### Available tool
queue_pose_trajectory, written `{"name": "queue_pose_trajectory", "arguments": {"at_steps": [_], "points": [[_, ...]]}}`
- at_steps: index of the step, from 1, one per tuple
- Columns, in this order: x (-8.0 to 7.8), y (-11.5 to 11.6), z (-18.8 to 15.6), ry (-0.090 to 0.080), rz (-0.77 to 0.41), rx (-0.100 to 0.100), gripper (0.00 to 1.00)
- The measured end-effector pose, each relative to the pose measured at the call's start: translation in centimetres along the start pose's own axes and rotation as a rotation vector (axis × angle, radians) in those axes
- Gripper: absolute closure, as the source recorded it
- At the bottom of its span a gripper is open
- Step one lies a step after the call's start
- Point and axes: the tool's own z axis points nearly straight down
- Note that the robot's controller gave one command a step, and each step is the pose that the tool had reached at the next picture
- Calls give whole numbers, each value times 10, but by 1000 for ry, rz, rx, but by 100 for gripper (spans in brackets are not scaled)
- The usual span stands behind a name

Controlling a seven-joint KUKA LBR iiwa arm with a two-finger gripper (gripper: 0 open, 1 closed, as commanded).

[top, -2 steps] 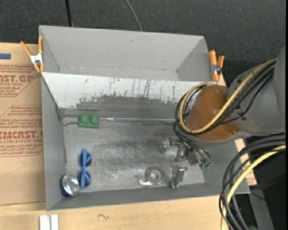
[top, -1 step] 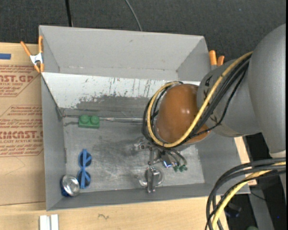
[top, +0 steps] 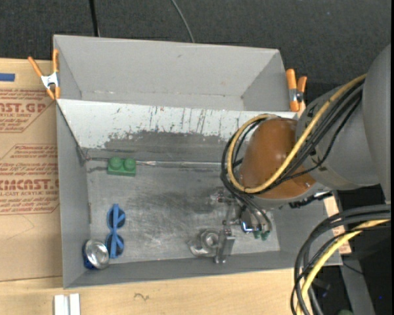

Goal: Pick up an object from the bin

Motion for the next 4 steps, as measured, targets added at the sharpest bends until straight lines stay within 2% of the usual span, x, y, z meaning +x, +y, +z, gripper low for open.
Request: {"name": "queue_pose_trajectory", "arguments": {"at_steps": [1, 2, 3, 4], "points": [[-4, -20, 28, -13, 94, -2, 0], [-63, -4, 30, -2, 49, -1, 0], [-64, -4, 27, -10, 51, -1, 100], [-65, -4, 21, 0, 50, 0, 100]]}}
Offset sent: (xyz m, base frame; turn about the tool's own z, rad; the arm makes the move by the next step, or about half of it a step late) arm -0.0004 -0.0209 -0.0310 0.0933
